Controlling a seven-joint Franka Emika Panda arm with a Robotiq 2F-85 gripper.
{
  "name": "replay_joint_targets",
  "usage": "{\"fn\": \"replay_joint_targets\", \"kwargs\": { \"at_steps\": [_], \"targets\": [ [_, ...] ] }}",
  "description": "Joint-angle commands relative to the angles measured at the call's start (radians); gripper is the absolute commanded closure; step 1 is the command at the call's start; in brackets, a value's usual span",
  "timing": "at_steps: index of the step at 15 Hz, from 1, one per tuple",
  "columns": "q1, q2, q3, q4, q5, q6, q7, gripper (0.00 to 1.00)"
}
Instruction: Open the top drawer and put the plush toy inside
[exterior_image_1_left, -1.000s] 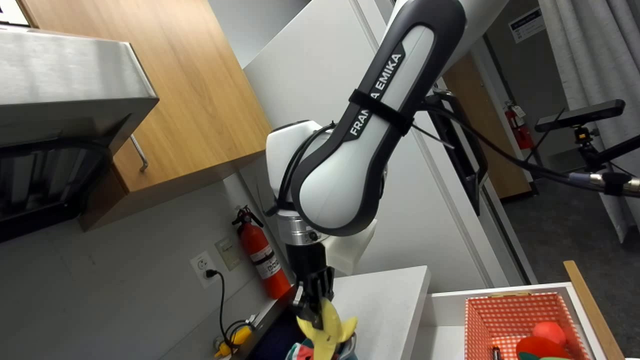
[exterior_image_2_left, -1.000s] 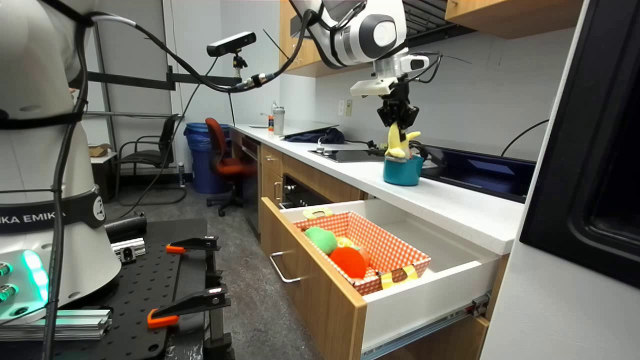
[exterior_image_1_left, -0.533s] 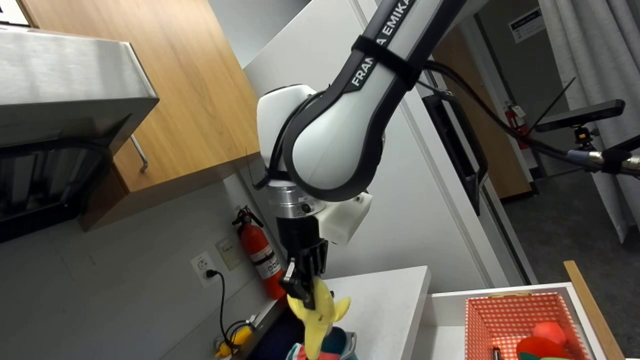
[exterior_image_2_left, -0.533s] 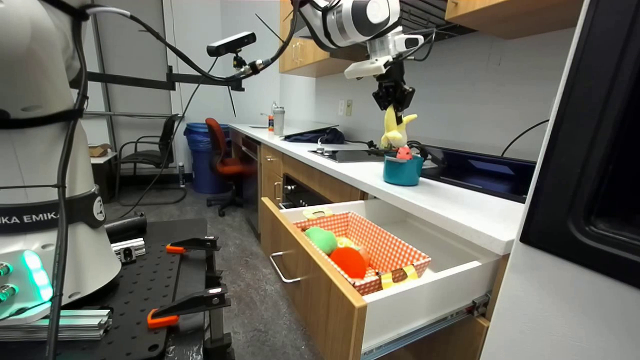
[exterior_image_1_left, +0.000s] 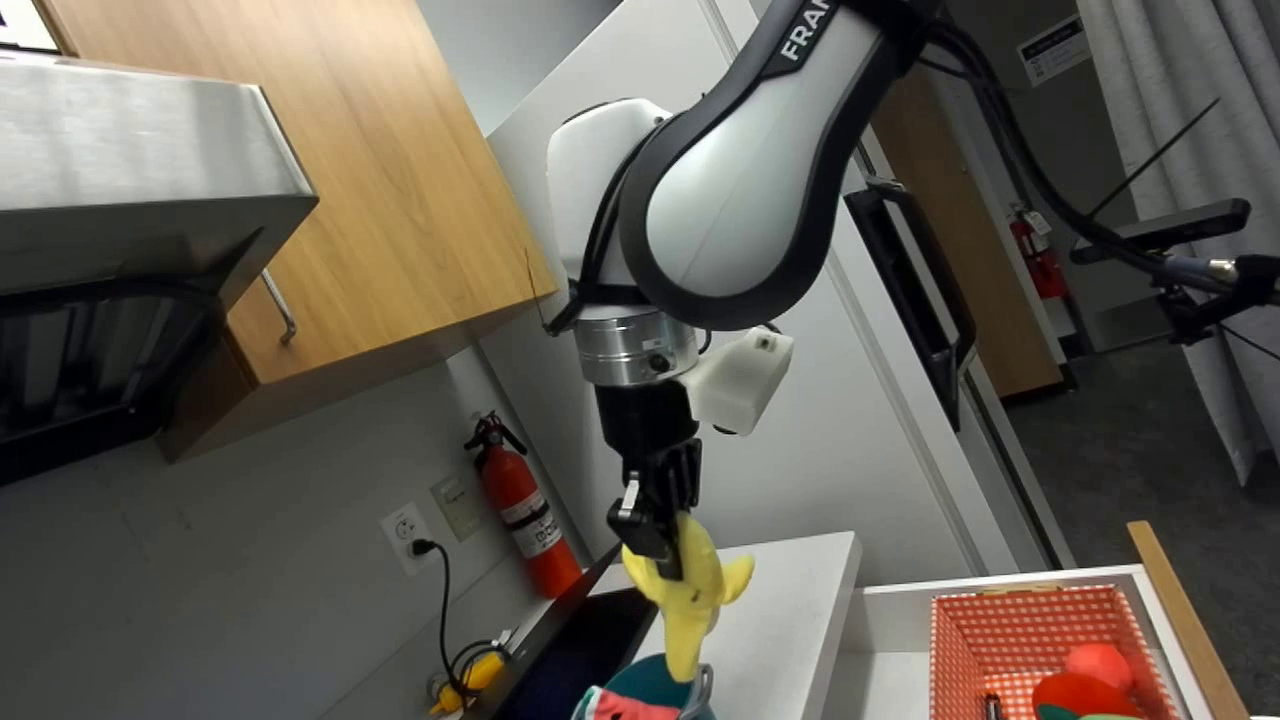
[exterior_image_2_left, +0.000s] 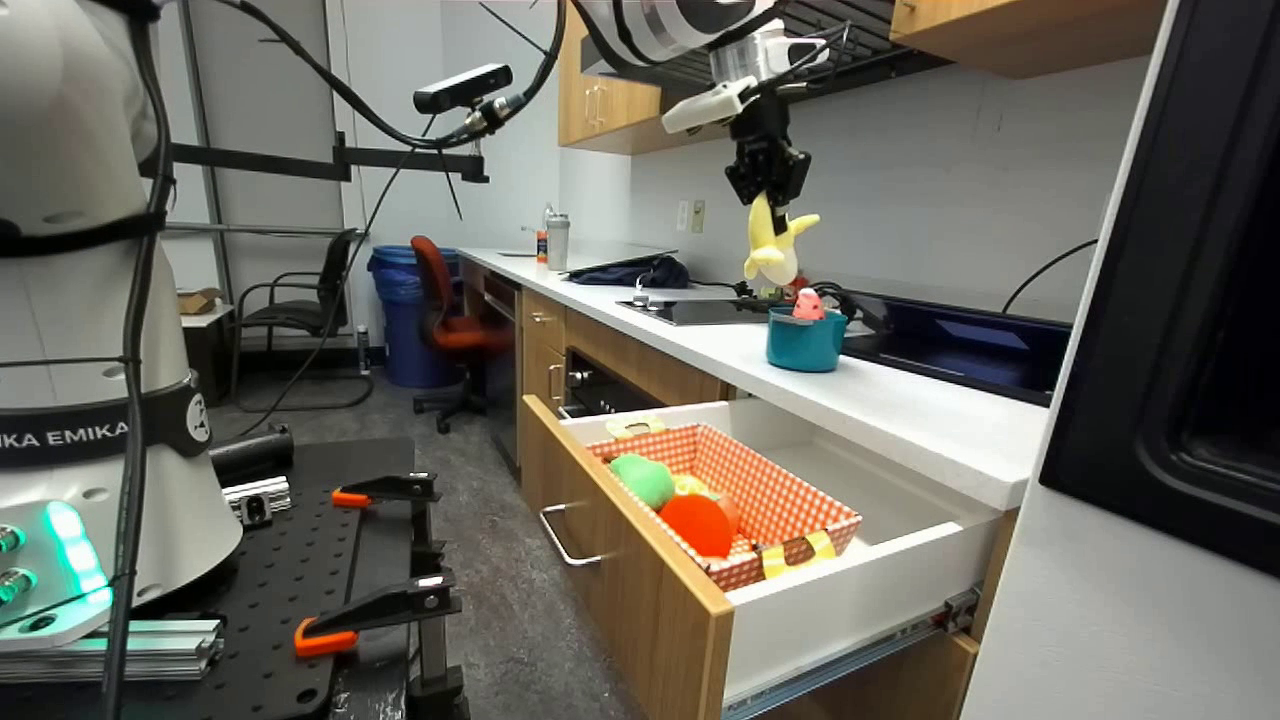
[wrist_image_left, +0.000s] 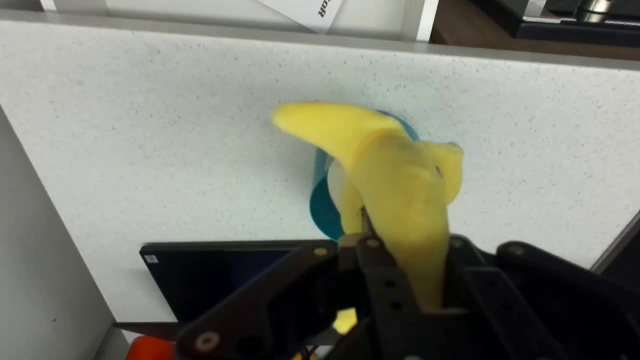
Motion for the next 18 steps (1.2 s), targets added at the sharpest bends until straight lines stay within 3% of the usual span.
{"fn": "replay_joint_targets", "kwargs": {
  "at_steps": [1,11,18],
  "targets": [
    [-0.019,-0.101,-0.021,-0.124,-0.05,-0.032,0.064,0.96],
    [-0.114,-0.212,-0.065,-0.32,-0.073,-0.081,0.12,0.96],
    [-0.139,-0.251,-0.059,-0.394,-0.064,-0.129,0.148,0.96]
  ]
}}
